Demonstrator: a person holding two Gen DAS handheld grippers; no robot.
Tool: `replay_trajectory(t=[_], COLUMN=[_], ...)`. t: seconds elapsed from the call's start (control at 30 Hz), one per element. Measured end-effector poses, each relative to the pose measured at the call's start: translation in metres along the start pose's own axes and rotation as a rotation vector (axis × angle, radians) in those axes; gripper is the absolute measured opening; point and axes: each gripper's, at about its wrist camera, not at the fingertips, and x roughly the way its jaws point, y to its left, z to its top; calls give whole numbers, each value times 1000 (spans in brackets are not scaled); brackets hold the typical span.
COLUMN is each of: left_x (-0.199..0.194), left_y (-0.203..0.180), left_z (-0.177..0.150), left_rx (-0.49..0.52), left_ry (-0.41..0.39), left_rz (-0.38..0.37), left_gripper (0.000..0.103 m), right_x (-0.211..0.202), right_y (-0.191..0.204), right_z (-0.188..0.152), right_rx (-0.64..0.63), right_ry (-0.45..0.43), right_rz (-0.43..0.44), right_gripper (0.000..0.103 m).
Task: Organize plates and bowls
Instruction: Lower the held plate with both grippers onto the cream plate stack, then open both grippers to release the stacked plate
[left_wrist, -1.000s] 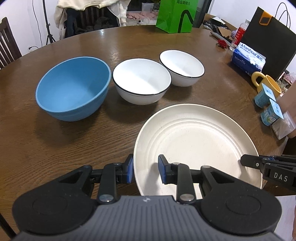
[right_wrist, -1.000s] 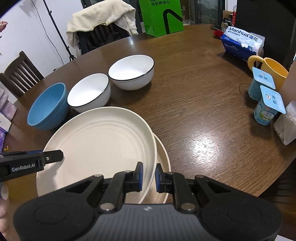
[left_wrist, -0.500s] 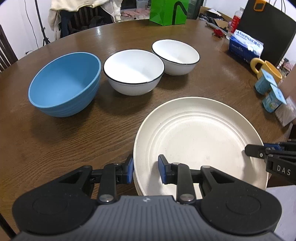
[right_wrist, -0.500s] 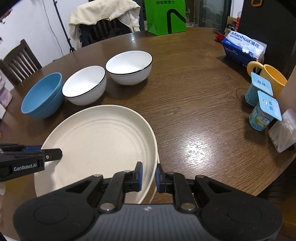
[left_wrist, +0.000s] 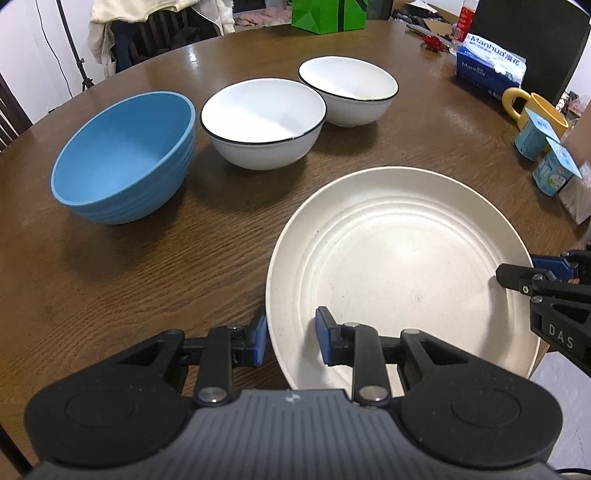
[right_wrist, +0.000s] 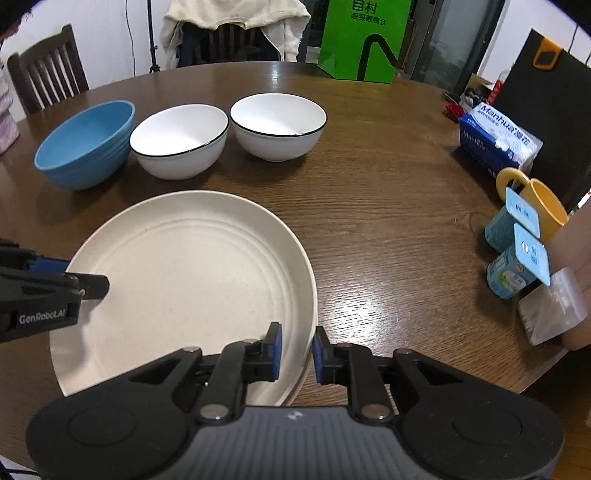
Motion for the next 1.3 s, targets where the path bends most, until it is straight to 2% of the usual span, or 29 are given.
replay_trajectory(t=[0.4,0.6,0.7,0.77,0.8,0.83,0.9,0.93,1.0,1.03,1.07,1.1,1.13,1.2,1.3], left_x=[2,3,1,-2,-6,-9,-16,-21,-30,-36,-40,-45,-51,-62,-79], left_y=[-5,-5,2,8,12,15,22,25,31,36,39,42,46,53,59], left_z=[-3,-1,0,1,1,2,2,1,-1,-2,-3,-4,-6,-9,-13], left_rx=[40,44,17,-10,-27,-40,-59,-67,-84,-100,-114,-131,-148,-171,-185], left_ry=[31,40,33,19,7,-3,-29,-47,-78,-96,-108,-124,-143,-179,-224], left_rz=[16,11,-4,-9,-20,-29,-36,-37,-37,-43,-46,-45,-42,-37,-26], left_gripper=[28,28,38,52,53,57,71,80,88,92,100,102,102,103,103], right_x=[10,13,15,15,13,12,8,5,-1,-4,-8,-12,-16,-24,-35], right_y=[17,18,14,9,7,4,0,-2,-5,-7,-9,-10,-10,-11,-9], right_z=[3,6,7,8,8,8,8,9,11,11,12,13,13,14,15], right_rx=[-89,-90,-66,-39,-25,-12,13,28,58,79,93,107,120,140,171], right_ry=[39,52,62,61,58,53,34,22,7,-1,-9,-22,-39,-57,-82], right_rz=[-86,-97,-81,-63,-52,-43,-30,-19,0,15,28,45,62,93,150], right_gripper=[16,16,18,20,26,37,52,57,65,73,78,86,88,89,95])
